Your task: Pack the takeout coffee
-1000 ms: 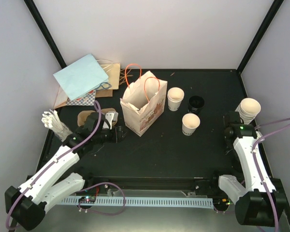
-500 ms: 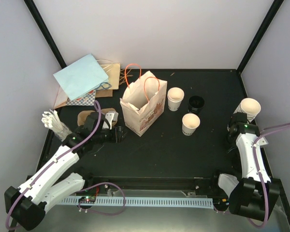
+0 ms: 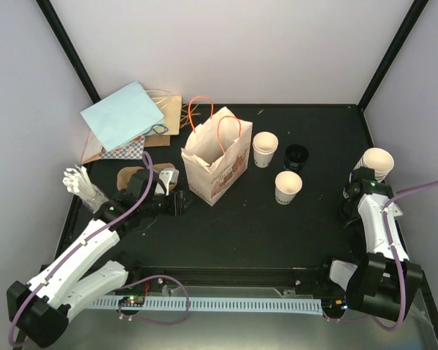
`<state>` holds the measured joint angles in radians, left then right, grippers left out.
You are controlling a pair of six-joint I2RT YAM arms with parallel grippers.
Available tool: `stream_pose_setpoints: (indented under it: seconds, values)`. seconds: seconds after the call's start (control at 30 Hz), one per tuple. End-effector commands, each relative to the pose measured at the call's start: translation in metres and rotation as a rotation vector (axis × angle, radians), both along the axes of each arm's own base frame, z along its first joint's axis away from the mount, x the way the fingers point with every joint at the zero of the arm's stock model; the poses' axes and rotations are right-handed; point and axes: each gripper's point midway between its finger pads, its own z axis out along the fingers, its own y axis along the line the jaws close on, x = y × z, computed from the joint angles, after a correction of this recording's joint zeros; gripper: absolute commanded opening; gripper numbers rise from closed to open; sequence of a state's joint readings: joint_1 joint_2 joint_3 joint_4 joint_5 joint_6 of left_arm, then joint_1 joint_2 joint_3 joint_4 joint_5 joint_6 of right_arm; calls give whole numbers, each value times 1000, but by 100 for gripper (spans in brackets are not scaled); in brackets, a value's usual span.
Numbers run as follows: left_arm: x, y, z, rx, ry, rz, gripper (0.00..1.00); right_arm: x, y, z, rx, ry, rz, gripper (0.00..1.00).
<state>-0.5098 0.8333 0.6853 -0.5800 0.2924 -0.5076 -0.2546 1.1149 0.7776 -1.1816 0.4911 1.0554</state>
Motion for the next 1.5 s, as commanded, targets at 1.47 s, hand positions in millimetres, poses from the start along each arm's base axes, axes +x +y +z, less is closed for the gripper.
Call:
stream_pose_setpoints:
  seconds: [1.47]
  values:
    - [7,7,8,50,-61,6,56,-1,-4,22,51,-59,-60,76]
